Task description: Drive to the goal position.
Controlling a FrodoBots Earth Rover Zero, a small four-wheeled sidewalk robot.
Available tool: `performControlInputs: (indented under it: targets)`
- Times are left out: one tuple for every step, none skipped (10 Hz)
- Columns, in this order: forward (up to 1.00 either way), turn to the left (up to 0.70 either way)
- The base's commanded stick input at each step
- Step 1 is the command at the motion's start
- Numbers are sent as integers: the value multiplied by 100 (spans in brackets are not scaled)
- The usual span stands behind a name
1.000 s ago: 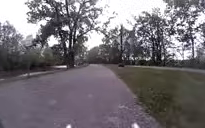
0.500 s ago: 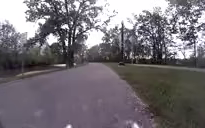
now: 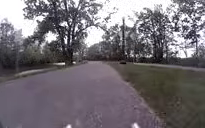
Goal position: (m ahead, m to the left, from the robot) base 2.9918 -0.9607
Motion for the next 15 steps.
performControlInputs:
  targets:
    - [100, 0]
    - [100, 0]
    - [100, 0]
    - [100, 0]
    - [100, 0]
    - [100, 0]
    - [100, 0]
    - [100, 0]
    - [100, 0]
    - [100, 0]
    - [100, 0]
    - [100, 0]
    - [100, 0]
    - [100, 0]
    - [100, 0]
